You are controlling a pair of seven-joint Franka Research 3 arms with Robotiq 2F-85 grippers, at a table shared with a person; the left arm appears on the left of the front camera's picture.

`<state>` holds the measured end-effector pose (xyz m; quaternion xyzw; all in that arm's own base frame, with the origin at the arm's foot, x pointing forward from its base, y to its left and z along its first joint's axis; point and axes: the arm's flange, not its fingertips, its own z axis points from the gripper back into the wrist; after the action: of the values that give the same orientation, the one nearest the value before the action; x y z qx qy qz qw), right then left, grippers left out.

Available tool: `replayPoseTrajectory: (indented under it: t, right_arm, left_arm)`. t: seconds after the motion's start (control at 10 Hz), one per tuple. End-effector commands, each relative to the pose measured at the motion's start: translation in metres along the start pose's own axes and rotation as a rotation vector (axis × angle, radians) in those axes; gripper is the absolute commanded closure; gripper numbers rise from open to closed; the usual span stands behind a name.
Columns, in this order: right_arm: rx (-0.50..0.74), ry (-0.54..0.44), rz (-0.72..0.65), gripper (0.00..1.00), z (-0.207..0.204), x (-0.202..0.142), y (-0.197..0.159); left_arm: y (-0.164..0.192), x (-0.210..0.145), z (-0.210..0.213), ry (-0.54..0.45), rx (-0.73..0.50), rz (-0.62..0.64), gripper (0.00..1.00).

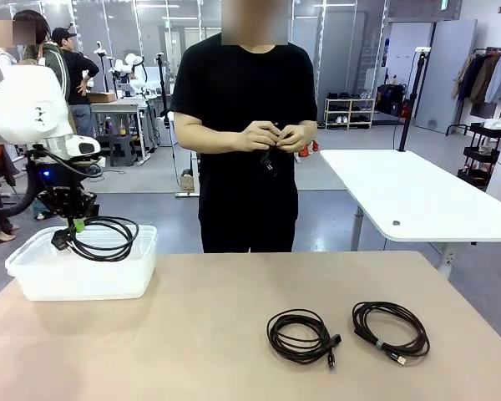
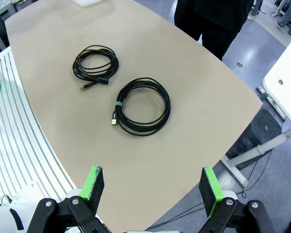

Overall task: Organize and store the cables.
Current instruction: Place the Power Cable into the Organizing box.

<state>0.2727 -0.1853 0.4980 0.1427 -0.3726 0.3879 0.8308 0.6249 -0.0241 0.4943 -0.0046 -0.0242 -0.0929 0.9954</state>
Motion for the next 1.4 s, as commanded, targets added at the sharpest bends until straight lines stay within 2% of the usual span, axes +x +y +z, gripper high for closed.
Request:
replayPoseTrajectory:
  t: [0.0, 0.3, 0.5, 0.9, 1.0, 1.1, 1.2, 1.3]
  right_arm:
    - [0.006, -0.011, 0.012, 0.0, 0.0, -0.001, 0.001]
    - [0.006, -0.011, 0.012, 0.0, 0.0, -0.001, 0.001]
    - [0.006, -0.011, 0.012, 0.0, 0.0, -0.001, 0.001]
    - [0.006, -0.011, 0.012, 0.0, 0.0, -0.001, 0.001]
    - [0.006, -0.011, 0.012, 0.0, 0.0, -0.001, 0.001]
    - [0.006, -0.011, 0.012, 0.0, 0.0, -0.001, 0.001]
    - [0.006, -0.011, 0.012, 0.0, 0.0, -0.001, 0.001]
    - [0.006, -0.011, 0.012, 0.0, 0.0, -0.001, 0.001]
  left_arm:
    - [0.016, 0.022, -0.004, -0.002, -0.035, 0.042, 0.83]
    - [0.033, 0.047, -0.049, -0.002, -0.008, 0.085, 0.83]
    - [0.037, 0.051, -0.08, -0.004, -0.004, 0.095, 0.83]
    - [0.047, 0.042, -0.11, 0.041, -0.039, 0.139, 0.83]
    - [0.048, 0.034, -0.107, 0.064, -0.03, 0.148, 0.48]
    - [0.049, 0.033, -0.107, 0.057, -0.029, 0.14, 0.29]
    - [0.05, 0.03, -0.104, 0.054, -0.043, 0.129, 0.0]
    - [0.049, 0.026, -0.1, 0.039, -0.05, 0.12, 0.0]
